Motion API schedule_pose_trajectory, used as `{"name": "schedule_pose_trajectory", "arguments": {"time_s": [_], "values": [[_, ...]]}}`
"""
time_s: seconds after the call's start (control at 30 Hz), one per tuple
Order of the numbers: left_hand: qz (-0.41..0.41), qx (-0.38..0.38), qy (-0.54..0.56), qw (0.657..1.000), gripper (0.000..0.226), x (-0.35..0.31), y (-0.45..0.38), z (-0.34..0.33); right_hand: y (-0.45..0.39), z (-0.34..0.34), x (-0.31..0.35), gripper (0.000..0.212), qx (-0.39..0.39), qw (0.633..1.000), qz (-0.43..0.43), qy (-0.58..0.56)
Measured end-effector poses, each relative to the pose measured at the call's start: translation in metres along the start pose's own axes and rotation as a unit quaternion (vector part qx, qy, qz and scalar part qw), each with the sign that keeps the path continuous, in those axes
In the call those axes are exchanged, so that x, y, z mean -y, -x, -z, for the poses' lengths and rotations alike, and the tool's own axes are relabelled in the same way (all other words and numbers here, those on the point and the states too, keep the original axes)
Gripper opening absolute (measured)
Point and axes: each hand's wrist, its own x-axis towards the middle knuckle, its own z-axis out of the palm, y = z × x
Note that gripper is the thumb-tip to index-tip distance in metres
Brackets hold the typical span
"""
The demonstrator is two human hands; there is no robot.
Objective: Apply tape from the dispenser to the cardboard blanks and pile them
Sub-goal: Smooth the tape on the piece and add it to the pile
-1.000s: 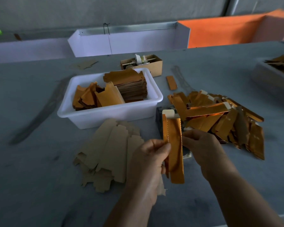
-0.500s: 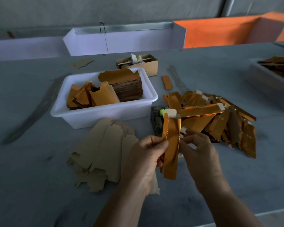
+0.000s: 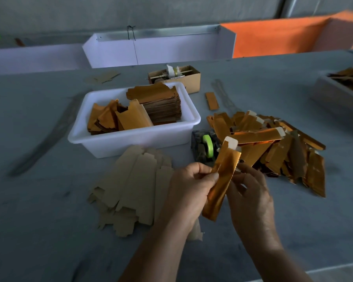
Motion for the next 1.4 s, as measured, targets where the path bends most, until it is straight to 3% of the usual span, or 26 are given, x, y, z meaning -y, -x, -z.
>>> {"name": "schedule_pose_trajectory", "arguments": {"time_s": [0.1,0.2,0.33,0.4,0.47,0.57,0.73,0.87,1.17,1.4], "values": [[-0.008,-0.004,-0.028,1.0,0.01,-0.003,0.0,-0.001,-0.004,0.001,0.003,0.006,-0.018,0.991,0.082,0.106],[-0.007,0.0,-0.042,0.999,0.012,-0.008,0.002,0.0,-0.004,0.009,0.004,0.005,-0.005,0.988,0.083,0.133],[0.036,0.013,-0.001,0.999,0.006,-0.009,0.002,0.004,-0.001,0.034,0.003,0.01,0.033,0.999,-0.018,-0.035],[0.053,0.024,0.039,0.998,0.004,-0.009,0.005,0.007,0.0,0.049,0.009,0.01,0.085,0.973,-0.099,-0.189],[0.074,0.037,0.105,0.991,0.004,-0.011,0.011,0.011,0.003,0.059,0.017,0.016,0.139,0.953,-0.099,-0.251],[0.083,0.045,0.146,0.985,0.007,-0.014,0.019,0.014,0.006,0.063,0.031,0.023,0.208,0.95,-0.028,-0.233],[0.063,0.044,0.111,0.991,0.008,-0.013,0.031,0.017,0.006,0.058,0.038,0.024,0.214,0.968,0.055,-0.122],[0.045,0.045,0.131,0.989,0.003,-0.015,0.037,0.02,0.007,0.057,0.038,0.032,0.219,0.969,0.063,-0.094],[0.057,0.121,0.158,0.978,0.011,-0.022,0.041,0.027,0.007,0.056,0.042,0.021,0.155,0.984,0.067,-0.052],[0.015,0.014,0.122,0.992,0.012,-0.016,0.045,0.014,0.012,0.052,0.05,0.023,0.108,0.989,0.095,0.048]]}}
